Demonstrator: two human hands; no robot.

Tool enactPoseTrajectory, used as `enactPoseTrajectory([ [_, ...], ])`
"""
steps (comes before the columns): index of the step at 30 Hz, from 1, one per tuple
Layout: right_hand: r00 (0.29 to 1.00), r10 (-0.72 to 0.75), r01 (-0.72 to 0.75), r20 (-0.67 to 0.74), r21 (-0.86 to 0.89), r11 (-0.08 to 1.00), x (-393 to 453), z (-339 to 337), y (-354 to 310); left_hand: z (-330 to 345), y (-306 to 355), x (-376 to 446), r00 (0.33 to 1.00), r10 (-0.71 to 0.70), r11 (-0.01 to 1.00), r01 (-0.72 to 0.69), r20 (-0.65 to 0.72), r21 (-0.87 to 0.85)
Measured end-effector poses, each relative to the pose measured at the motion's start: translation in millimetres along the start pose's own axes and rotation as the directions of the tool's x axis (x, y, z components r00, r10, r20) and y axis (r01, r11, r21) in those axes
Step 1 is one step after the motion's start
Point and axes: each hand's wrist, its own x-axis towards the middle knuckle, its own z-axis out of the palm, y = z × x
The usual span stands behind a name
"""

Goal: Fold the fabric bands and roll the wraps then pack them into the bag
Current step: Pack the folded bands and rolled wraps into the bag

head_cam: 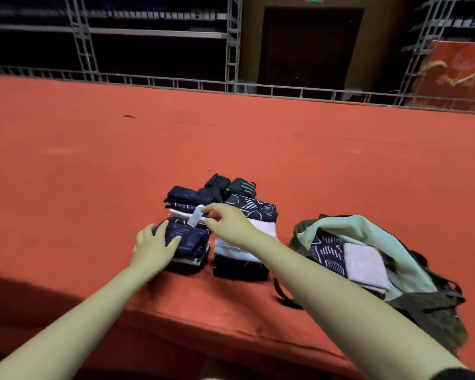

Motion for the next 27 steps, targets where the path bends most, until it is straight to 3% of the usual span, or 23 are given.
enactPoseTrajectory([
  [6,0.979,0.084,-0.048,0.184,-0.189,0.981,35.6,30.3,-12.5,12.1,-22.6,-13.5,0.999,0.045,0.990,-0.041,0.022,-0.135],
  [11,0.871,0.214,-0.039,0.442,-0.373,0.927,60.1,53.9,-16.7,21.5,-33.4,-13.7,0.994,0.105,0.984,-0.110,-0.041,-0.141],
  [17,0.849,0.233,-0.117,0.474,-0.261,0.958,55.8,58.5,-14.2,20.9,-47.5,-10.1,0.975,0.201,0.970,-0.211,-0.089,-0.118],
  [19,0.898,0.115,-0.027,0.425,-0.209,0.978,47.6,58.4,-19.4,12.5,-45.3,-9.5,0.967,0.218,0.963,-0.235,-0.134,-0.132],
  [22,0.980,-0.032,0.045,0.198,-0.065,0.997,32.5,44.6,-26.8,-10.0,-24.6,-12.7,0.932,0.166,0.927,-0.259,-0.323,-0.271],
  [25,0.996,-0.071,0.086,-0.059,0.300,0.950,7.6,17.6,-28.9,-38.5,23.2,-23.7,0.928,0.024,0.777,-0.251,-0.372,-0.577],
  [27,0.984,-0.068,0.142,-0.164,0.494,0.858,-13.5,-1.5,-26.8,-49.4,62.3,-31.4,0.946,0.032,0.652,-0.265,-0.324,-0.710],
])
